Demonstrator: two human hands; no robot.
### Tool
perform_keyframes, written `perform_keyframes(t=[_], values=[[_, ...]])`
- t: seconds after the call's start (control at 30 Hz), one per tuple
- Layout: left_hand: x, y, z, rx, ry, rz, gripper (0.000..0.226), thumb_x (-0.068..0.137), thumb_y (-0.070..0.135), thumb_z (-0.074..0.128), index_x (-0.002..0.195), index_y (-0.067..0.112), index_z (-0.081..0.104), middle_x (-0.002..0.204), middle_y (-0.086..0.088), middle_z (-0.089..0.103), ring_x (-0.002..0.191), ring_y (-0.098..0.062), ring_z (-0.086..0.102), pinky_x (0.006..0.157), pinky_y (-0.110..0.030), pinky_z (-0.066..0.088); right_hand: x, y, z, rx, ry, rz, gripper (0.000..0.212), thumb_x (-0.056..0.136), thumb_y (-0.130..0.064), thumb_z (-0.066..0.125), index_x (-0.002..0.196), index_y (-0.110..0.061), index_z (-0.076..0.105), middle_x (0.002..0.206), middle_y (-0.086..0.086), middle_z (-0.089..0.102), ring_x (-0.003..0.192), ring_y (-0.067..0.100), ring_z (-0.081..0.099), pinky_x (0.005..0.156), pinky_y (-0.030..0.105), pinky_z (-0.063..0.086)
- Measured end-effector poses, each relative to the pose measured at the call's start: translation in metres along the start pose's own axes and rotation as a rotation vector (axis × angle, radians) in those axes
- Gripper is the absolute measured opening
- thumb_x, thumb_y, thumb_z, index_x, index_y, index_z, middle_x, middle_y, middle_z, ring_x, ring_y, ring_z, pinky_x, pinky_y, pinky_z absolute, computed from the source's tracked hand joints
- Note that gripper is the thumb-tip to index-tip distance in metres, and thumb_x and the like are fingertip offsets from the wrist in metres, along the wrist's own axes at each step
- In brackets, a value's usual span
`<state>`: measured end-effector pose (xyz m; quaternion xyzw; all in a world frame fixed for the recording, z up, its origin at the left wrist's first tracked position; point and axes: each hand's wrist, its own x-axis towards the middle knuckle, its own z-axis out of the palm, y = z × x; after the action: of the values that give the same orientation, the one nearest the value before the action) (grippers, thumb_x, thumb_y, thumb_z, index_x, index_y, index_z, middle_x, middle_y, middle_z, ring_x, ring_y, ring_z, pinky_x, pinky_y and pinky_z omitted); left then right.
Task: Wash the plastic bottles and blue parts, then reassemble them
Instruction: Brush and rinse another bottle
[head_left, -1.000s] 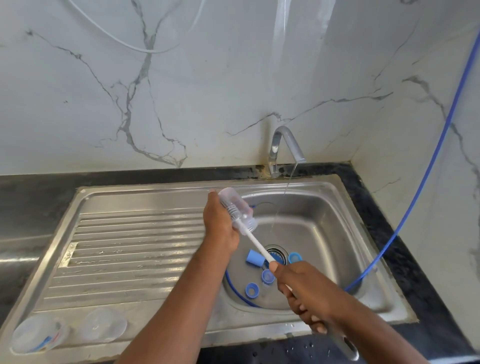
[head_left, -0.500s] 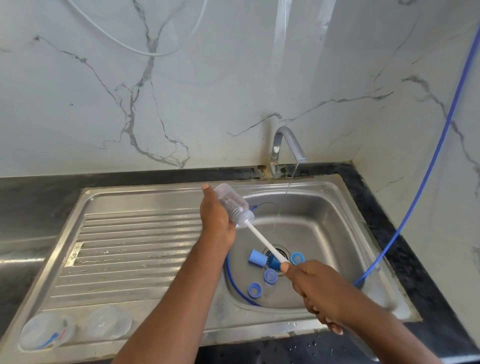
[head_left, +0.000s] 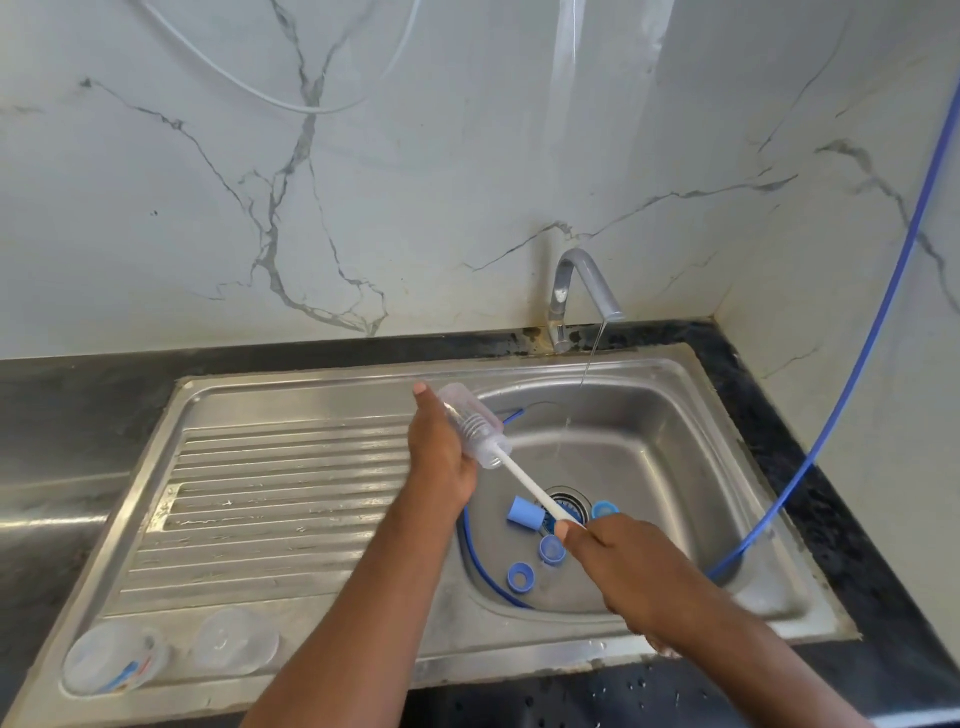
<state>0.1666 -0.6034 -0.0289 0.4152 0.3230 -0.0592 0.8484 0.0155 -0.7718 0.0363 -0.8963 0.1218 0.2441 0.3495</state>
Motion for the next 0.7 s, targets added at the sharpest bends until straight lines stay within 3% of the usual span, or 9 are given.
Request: perform_keyframes(t=[0.17,0.27,0.37,0.43,0.53,0.6,0.67,0.7], values=[[0.018,0.007,-0.002,-0.101,0.058,0.046,0.081,0.099,0.067,0.038,0.14,-0.003,0.047,0.116,-0.033,0.062,0.087,-0.038,0.066,0.061,-0.041,0.059,-0.005,0.009,0.0,-0.027,0.029,0.006,0.052,0.1,-0.062,0.039,0.071,-0.019,0.046,0.064,-0.005,0.049,0.054,0.01,0.043,0.056,0.025,0.039],[0.016,0.014,0.004,-0.136,0.106,0.083,0.062,0.103,0.058,0.039,0.126,0.002,0.051,0.101,-0.017,0.065,0.082,-0.03,0.067,0.063,-0.039,0.059,-0.006,0.012,-0.009,-0.105,0.051,0.002,0.054,0.098,-0.064,0.037,0.07,-0.019,0.045,0.067,-0.003,0.052,0.06,0.012,0.045,0.06,0.028,0.039],[0.023,0.024,0.002,-0.201,0.138,0.082,0.052,0.105,0.055,0.04,0.126,0.008,0.05,0.101,-0.011,0.062,0.094,-0.031,0.065,0.09,-0.051,0.056,-0.013,0.028,-0.024,-0.067,0.049,0.021,0.06,0.092,-0.073,0.038,0.07,-0.018,0.046,0.064,-0.004,0.053,0.06,0.013,0.049,0.062,0.031,0.042],[0.022,0.015,0.002,-0.173,0.045,-0.035,0.053,0.102,0.054,0.049,0.13,0.009,0.051,0.108,-0.014,0.062,0.094,-0.031,0.065,0.083,-0.05,0.056,-0.018,0.041,-0.036,-0.047,0.073,0.04,0.054,0.093,-0.071,0.038,0.077,-0.022,0.053,0.066,-0.003,0.058,0.063,0.014,0.054,0.065,0.032,0.045],[0.001,-0.032,0.019,-0.046,-0.098,-0.204,0.028,0.094,0.032,0.061,0.111,0.011,0.055,0.094,-0.015,0.059,0.081,-0.031,0.062,0.064,-0.043,0.056,-0.022,0.064,-0.048,-0.083,0.13,0.045,0.031,0.101,-0.052,0.04,0.088,-0.026,0.049,0.07,0.0,0.059,0.068,0.016,0.057,0.067,0.035,0.046],[-0.017,-0.071,0.037,-0.008,-0.173,-0.317,0.016,0.088,0.016,0.055,0.103,0.008,0.054,0.095,-0.018,0.059,0.083,-0.034,0.061,0.076,-0.047,0.058,-0.024,0.089,-0.055,-0.083,0.195,0.082,0.024,0.102,-0.044,0.043,0.088,-0.025,0.048,0.074,0.0,0.059,0.073,0.018,0.058,0.068,0.037,0.045],[-0.025,-0.093,0.04,-0.02,-0.209,-0.384,0.016,0.085,0.011,0.05,0.1,0.005,0.055,0.096,-0.02,0.061,0.086,-0.035,0.06,0.095,-0.051,0.051,-0.022,0.102,-0.054,-0.122,0.23,0.107,0.023,0.101,-0.039,0.047,0.082,-0.026,0.045,0.077,-0.003,0.057,0.075,0.018,0.057,0.065,0.035,0.042],[-0.031,-0.109,0.047,-0.005,-0.232,-0.428,0.015,0.086,0.011,0.051,0.098,0.004,0.056,0.093,-0.02,0.062,0.085,-0.035,0.06,0.097,-0.051,0.05,-0.024,0.113,-0.057,-0.152,0.255,0.132,0.024,0.099,-0.037,0.049,0.079,-0.025,0.044,0.079,-0.003,0.056,0.077,0.018,0.057,0.066,0.035,0.041]])
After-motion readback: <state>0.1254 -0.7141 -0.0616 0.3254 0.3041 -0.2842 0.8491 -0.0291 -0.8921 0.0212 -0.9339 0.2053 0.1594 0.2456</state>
